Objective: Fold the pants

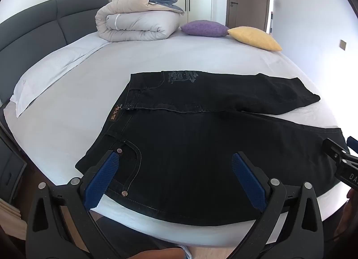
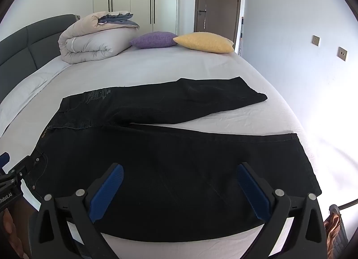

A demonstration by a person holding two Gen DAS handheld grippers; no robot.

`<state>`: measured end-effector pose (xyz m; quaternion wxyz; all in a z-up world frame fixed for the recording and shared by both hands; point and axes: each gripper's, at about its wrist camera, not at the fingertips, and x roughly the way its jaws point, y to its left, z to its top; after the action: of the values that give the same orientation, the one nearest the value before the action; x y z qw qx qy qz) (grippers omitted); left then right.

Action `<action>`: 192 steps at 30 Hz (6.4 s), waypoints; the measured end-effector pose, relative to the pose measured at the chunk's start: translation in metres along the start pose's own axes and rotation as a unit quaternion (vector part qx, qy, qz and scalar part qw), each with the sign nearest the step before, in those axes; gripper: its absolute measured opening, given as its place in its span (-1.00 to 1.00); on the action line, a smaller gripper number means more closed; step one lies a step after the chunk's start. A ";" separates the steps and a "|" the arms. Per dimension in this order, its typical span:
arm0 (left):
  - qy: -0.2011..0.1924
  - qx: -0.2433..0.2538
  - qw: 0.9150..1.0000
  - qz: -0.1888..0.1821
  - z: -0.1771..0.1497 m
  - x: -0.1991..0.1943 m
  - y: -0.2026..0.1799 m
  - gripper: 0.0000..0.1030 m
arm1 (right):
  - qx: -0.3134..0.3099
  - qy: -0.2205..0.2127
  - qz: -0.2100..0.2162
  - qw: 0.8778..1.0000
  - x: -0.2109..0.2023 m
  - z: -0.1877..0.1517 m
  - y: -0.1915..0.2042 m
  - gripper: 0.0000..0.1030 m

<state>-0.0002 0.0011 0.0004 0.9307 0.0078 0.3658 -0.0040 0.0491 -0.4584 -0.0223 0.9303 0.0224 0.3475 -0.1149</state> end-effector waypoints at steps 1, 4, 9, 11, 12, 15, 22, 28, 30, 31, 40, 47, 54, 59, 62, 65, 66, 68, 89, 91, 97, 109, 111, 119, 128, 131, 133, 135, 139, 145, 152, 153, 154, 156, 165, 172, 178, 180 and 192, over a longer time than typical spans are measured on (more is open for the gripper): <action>0.000 0.000 1.000 0.000 0.000 0.000 0.000 1.00 | 0.000 0.001 0.000 1.000 0.000 0.001 -0.001 1.00; 0.001 0.001 1.000 0.000 -0.001 0.004 0.003 1.00 | 0.001 0.002 0.001 1.000 0.001 -0.003 0.000 1.00; 0.002 0.001 1.000 0.000 -0.003 0.004 0.003 1.00 | 0.000 0.004 0.002 1.000 0.003 -0.005 0.001 1.00; 0.002 0.000 1.000 0.000 -0.003 0.004 0.003 1.00 | 0.000 0.004 0.002 1.000 0.003 -0.005 0.002 1.00; 0.002 0.000 1.000 0.000 -0.003 0.004 0.003 1.00 | 0.000 0.004 0.002 1.000 0.003 -0.005 0.002 1.00; 0.002 0.000 1.000 0.000 -0.003 0.004 0.002 1.00 | 0.000 0.004 0.002 1.000 0.003 -0.005 0.001 1.00; 0.002 0.000 1.000 0.000 -0.005 0.005 0.007 1.00 | 0.000 0.004 0.002 1.000 0.003 -0.005 0.001 1.00; 0.004 -0.001 1.000 0.000 -0.012 0.010 0.007 1.00 | 0.001 0.005 0.002 1.000 0.003 -0.005 0.001 1.00; 0.004 -0.001 1.000 0.000 -0.011 0.010 0.007 1.00 | 0.001 0.005 0.002 1.000 0.003 -0.005 0.001 1.00; 0.005 -0.001 1.000 0.000 -0.011 0.011 0.007 1.00 | 0.000 0.005 0.002 1.000 0.003 -0.006 0.002 1.00; 0.006 -0.001 1.000 -0.001 -0.012 0.011 0.005 1.00 | 0.001 0.006 0.003 1.000 0.004 -0.007 0.003 1.00; 0.006 -0.002 1.000 -0.001 -0.012 0.011 0.004 1.00 | 0.001 0.006 0.003 1.000 0.004 -0.008 0.004 1.00; 0.007 -0.003 1.000 -0.002 -0.015 0.012 0.003 1.00 | 0.001 0.007 0.003 1.000 0.005 -0.008 0.004 1.00; 0.008 -0.003 1.000 -0.003 -0.015 0.012 0.003 1.00 | 0.000 0.007 0.003 1.000 0.005 -0.009 0.005 1.00; 0.009 -0.003 1.000 -0.003 -0.015 0.012 0.003 1.00 | -0.002 0.007 0.004 1.000 0.006 -0.013 0.009 1.00; 0.011 -0.006 1.000 -0.004 -0.015 0.011 0.004 1.00 | -0.002 0.007 0.004 1.000 0.007 -0.015 0.011 1.00; 0.012 -0.007 1.000 -0.004 -0.015 0.011 0.004 1.00 | -0.003 0.007 0.005 1.000 0.007 -0.015 0.011 1.00; 0.013 -0.007 1.000 -0.001 -0.015 0.011 0.003 1.00 | -0.003 0.008 0.005 1.000 0.008 -0.015 0.011 1.00; 0.016 0.014 0.998 -0.058 0.010 0.037 0.028 1.00 | -0.027 0.025 0.085 0.996 0.019 -0.003 0.016 1.00; 0.008 0.023 0.997 -0.075 0.022 0.045 0.039 1.00 | -0.035 0.021 0.102 0.994 0.022 0.004 0.016 1.00; 0.053 0.072 0.995 -0.053 0.042 0.095 0.059 1.00 | -0.071 0.009 0.138 0.988 0.036 0.034 0.013 0.90; 0.076 0.224 0.966 -0.109 0.208 0.256 0.099 0.99 | -0.146 0.048 0.248 0.957 0.091 0.084 -0.003 0.42; 0.108 0.243 0.954 -0.137 0.229 0.289 0.098 0.94 | -0.156 0.048 0.266 0.950 0.098 0.088 -0.004 0.37; 0.176 0.300 0.923 -0.167 0.264 0.380 0.083 0.89 | -0.171 0.077 0.303 0.934 0.135 0.089 0.003 0.28; 0.248 0.282 0.907 -0.189 0.267 0.456 0.096 0.39 | -0.178 0.098 0.314 0.927 0.163 0.089 0.016 0.27; 0.253 0.275 0.907 -0.196 0.271 0.464 0.097 -0.26 | -0.193 0.096 0.317 0.923 0.165 0.093 0.026 0.21; 0.245 0.288 0.908 -0.180 0.272 0.463 0.094 -0.69 | -0.200 0.092 0.317 0.922 0.166 0.097 0.032 0.19; 0.234 0.302 0.909 -0.168 0.269 0.456 0.090 -0.86 | -0.202 0.087 0.320 0.922 0.171 0.106 0.038 0.15; 0.172 0.342 0.914 -0.135 0.262 0.434 0.081 -0.92 | -0.225 0.063 0.319 0.919 0.181 0.135 0.056 0.11; 0.078 0.333 0.930 -0.135 0.275 0.383 0.090 -0.93 | -0.284 0.040 0.302 0.909 0.207 0.180 0.102 0.10; 0.014 0.352 0.929 -0.115 0.229 0.313 0.081 -0.93 | -0.386 0.046 0.267 0.882 0.249 0.207 0.171 0.11; 0.008 0.350 0.929 -0.116 0.230 0.315 0.083 -0.93 | -0.395 0.049 0.265 0.878 0.254 0.209 0.176 0.10; 0.003 0.351 0.929 -0.114 0.225 0.309 0.084 -0.93 | -0.408 0.053 0.259 0.874 0.259 0.209 0.182 0.11; -0.005 0.355 0.928 -0.110 0.219 0.300 0.086 -0.93 | -0.437 0.060 0.244 0.864 0.269 0.207 0.193 0.11; -0.012 0.337 0.934 -0.120 0.197 0.269 0.092 -0.92 | -0.468 0.097 0.244 0.844 0.283 0.197 0.209 -0.80; -0.013 0.322 0.939 -0.122 0.184 0.252 0.093 -0.93 | -0.376 0.115 0.255 0.883 0.269 0.196 0.208 -0.87; -0.012 0.299 0.944 -0.137 0.177 0.232 0.097 -0.93 | -0.245 0.164 0.329 0.897 0.252 0.175 0.220 -0.88; -0.012 0.301 0.944 -0.136 0.170 0.223 0.096 -0.93 | -0.211 0.173 0.349 0.896 0.248 0.170 0.223 -0.88; 0.023 0.360 0.922 -0.141 0.069 0.142 0.112 -0.93 | -0.505 0.083 0.219 0.830 0.123 0.052 0.230 -0.88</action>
<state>0.1527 0.1112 -0.0447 0.8462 0.2910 0.3583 -0.2663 0.2253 -0.2659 -0.0721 0.7804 -0.3659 0.4188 0.2859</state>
